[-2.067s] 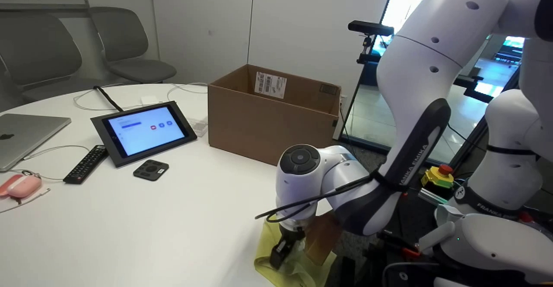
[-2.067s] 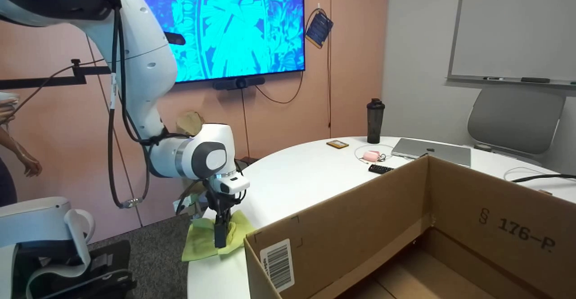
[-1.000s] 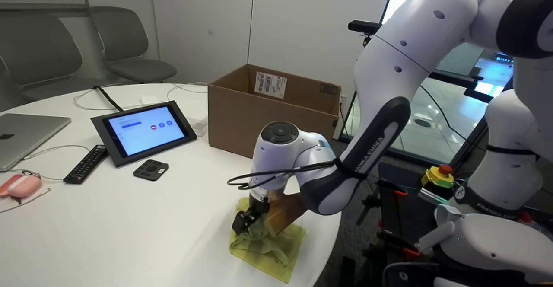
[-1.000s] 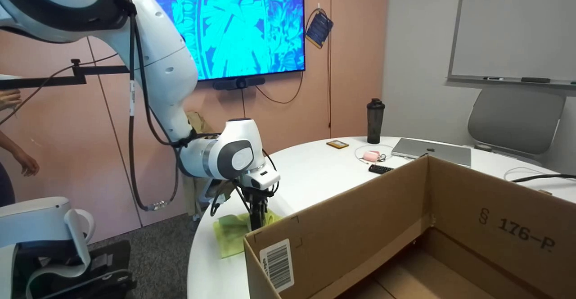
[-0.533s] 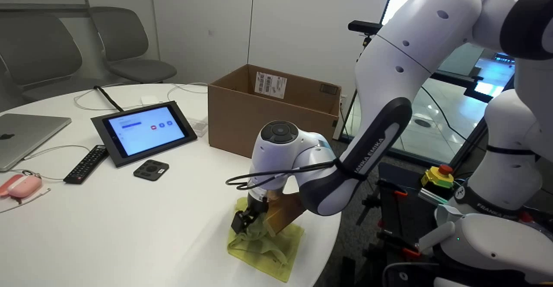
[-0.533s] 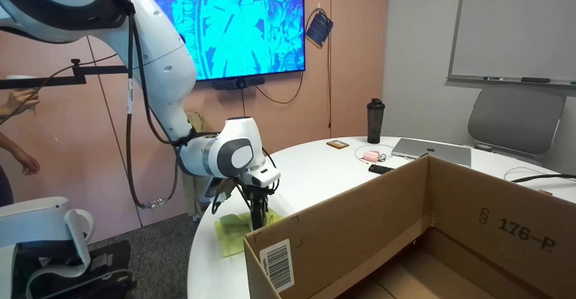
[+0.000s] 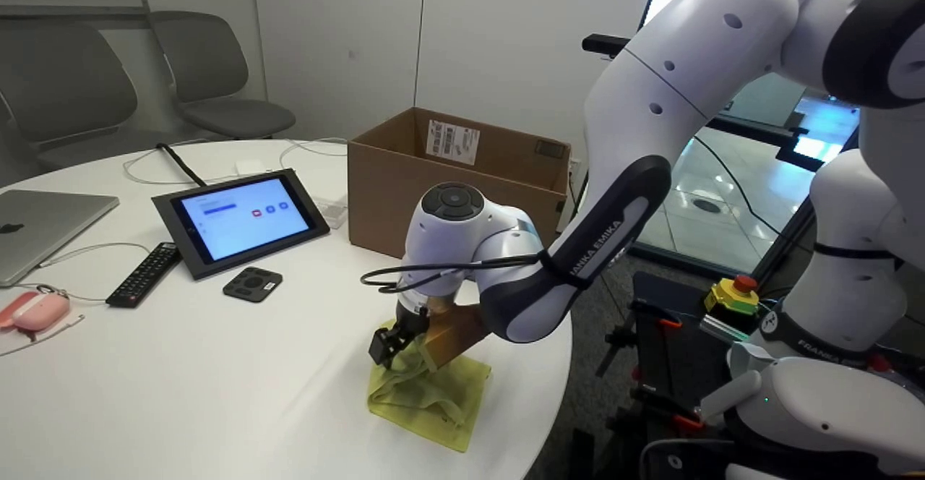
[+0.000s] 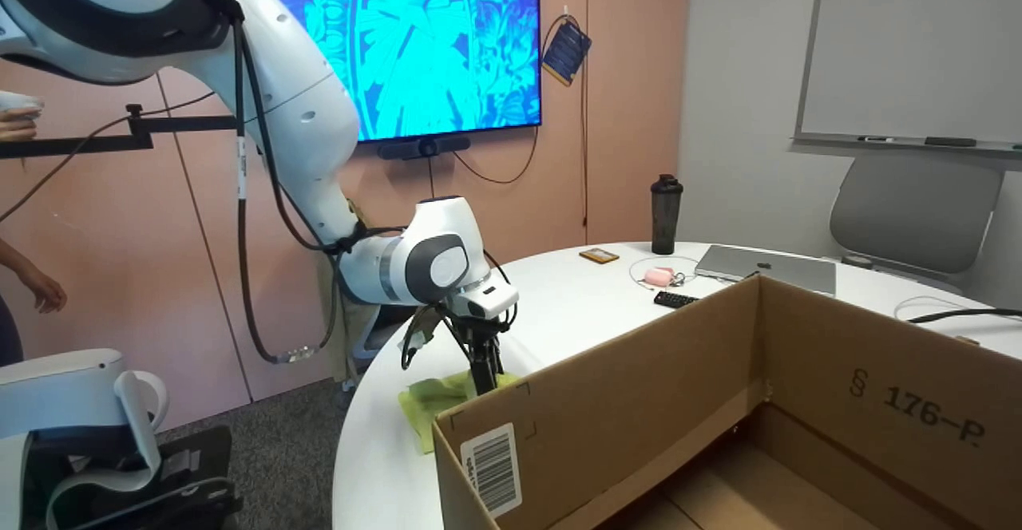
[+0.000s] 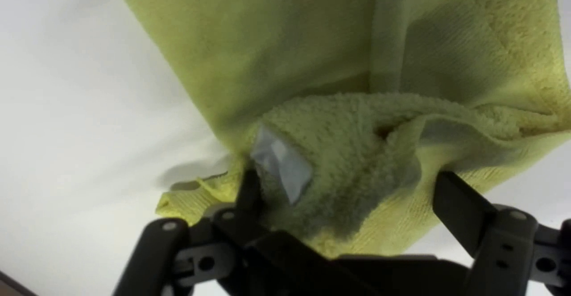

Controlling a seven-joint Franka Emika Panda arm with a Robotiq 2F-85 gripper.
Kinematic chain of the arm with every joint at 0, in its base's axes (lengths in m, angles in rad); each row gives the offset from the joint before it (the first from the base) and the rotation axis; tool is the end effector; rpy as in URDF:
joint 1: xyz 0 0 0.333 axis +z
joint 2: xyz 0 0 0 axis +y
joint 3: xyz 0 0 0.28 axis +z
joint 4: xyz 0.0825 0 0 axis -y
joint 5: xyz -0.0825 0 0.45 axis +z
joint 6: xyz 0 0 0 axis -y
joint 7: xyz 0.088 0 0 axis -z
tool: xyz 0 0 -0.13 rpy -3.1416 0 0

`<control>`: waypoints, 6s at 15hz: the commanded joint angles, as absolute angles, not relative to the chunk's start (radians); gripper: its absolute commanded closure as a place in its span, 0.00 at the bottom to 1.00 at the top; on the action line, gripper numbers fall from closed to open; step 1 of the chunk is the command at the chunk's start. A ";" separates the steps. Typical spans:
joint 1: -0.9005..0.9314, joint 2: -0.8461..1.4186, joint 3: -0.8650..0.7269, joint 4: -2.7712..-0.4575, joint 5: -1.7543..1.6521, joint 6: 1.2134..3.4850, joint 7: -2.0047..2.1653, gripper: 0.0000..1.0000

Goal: Pick up the marker, put it on the towel and fold together, pick up the folded towel with the maker and put it in the box

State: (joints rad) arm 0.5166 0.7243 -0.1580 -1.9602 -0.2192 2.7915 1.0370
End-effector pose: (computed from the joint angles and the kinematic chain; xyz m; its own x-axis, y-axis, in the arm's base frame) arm 0.5840 0.2172 0.0052 0.8892 -0.4053 0.2121 -0.4207 -0.9067 0.0312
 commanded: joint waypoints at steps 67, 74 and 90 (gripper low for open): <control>0.438 0.496 -0.053 -2.163 -0.448 2.861 0.141 0.87; 0.428 0.604 -0.114 -1.993 -0.425 2.797 0.240 0.86; 0.323 0.826 -0.057 -1.672 -0.256 2.481 0.221 0.59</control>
